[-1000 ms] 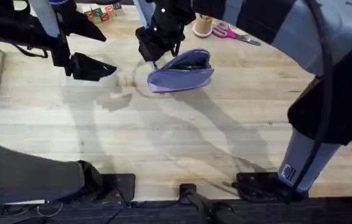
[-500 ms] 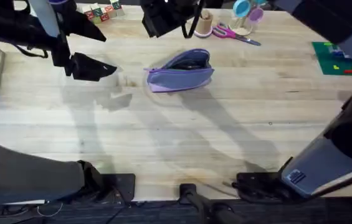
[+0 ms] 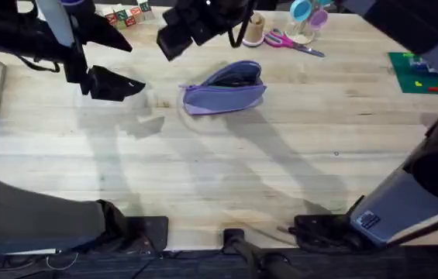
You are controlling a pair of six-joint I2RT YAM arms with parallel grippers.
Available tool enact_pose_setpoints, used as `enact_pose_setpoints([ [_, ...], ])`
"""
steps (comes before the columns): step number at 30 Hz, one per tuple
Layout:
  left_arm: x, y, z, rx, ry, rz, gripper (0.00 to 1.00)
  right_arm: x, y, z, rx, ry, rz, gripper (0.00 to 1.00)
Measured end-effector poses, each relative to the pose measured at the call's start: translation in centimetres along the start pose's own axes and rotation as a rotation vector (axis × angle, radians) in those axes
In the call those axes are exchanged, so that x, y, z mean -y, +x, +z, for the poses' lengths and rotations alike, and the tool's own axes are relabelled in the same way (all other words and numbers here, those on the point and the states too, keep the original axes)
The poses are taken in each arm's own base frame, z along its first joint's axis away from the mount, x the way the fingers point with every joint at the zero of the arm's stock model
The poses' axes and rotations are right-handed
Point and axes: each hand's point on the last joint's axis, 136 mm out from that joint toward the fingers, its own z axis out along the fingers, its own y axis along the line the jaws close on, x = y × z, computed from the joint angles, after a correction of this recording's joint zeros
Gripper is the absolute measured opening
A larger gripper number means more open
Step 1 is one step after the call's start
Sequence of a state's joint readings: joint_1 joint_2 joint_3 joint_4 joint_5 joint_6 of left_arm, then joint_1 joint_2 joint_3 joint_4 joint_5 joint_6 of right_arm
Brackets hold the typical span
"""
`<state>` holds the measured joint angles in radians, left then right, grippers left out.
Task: Unzip the bag, pick up the pens from the table one at a time and place them inside, then zip the bag closed.
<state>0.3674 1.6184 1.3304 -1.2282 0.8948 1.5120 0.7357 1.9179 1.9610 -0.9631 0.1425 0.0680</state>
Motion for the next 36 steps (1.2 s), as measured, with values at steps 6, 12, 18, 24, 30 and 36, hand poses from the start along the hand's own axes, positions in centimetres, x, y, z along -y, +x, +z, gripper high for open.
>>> enact_pose_setpoints([
  [6, -0.2, 0.2, -0.3, 0.0, -0.011, -0.009, 0.995, -0.3, 1.6, -0.1, -0.062, -0.029, -0.241, 0.996],
  [12, -0.8, 1.0, -1.3, 0.0, -0.044, -0.035, 0.993, -1.3, 2.8, -0.2, -0.095, -0.104, -0.492, 0.996],
  [18, -1.4, 2.0, -2.5, -0.001, -0.083, -0.066, 0.993, -2.9, 2.9, -0.4, -0.069, -0.206, -0.567, 0.996],
  [24, -1.8, 2.6, -3.3, -0.001, -0.111, -0.089, 0.993, -4.2, 2.9, -0.7, -0.048, -0.278, -0.593, 0.996],
  [30, -1.8, 2.7, -3.4, -0.001, -0.114, -0.091, 0.993, -4.7, 3.1, -0.2, -0.054, -0.306, -0.595, 0.996],
  [36, -1.8, 2.7, -3.4, -0.001, -0.114, -0.091, 0.994, -5.0, 3.7, 2.1, -0.092, -0.323, -0.594, 0.996],
])
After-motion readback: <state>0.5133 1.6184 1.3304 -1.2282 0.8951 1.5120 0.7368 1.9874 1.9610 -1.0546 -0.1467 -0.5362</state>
